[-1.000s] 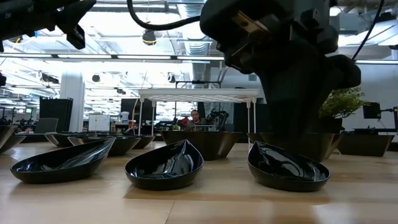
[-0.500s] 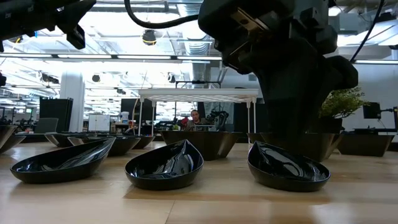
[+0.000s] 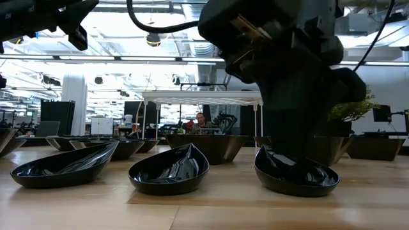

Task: Pick & Place Mini shaped plates
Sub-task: Stack the black drop shaped plate on top of the black drop shaped plate on the shelf

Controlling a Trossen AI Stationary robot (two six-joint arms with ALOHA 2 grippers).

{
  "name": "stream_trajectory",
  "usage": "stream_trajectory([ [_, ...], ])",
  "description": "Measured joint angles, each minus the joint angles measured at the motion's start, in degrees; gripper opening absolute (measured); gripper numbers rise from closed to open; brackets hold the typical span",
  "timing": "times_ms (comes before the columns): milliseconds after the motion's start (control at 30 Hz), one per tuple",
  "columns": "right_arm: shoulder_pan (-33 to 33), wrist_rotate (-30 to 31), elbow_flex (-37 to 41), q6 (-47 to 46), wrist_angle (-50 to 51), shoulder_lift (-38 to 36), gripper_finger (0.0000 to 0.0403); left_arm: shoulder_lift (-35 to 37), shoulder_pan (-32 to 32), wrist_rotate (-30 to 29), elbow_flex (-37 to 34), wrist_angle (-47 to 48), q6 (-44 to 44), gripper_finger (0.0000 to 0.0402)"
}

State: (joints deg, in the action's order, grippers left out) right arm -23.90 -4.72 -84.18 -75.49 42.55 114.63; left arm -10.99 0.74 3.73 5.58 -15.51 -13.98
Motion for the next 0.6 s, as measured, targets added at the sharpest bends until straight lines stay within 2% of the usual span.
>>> stream_trajectory([
  [600, 0.0, 0.0, 2.1, -0.5, -2.1, 0.0, 0.0087, 0.0, 0.0, 0.0, 0.0, 0.0, 0.0, 0.0082],
])
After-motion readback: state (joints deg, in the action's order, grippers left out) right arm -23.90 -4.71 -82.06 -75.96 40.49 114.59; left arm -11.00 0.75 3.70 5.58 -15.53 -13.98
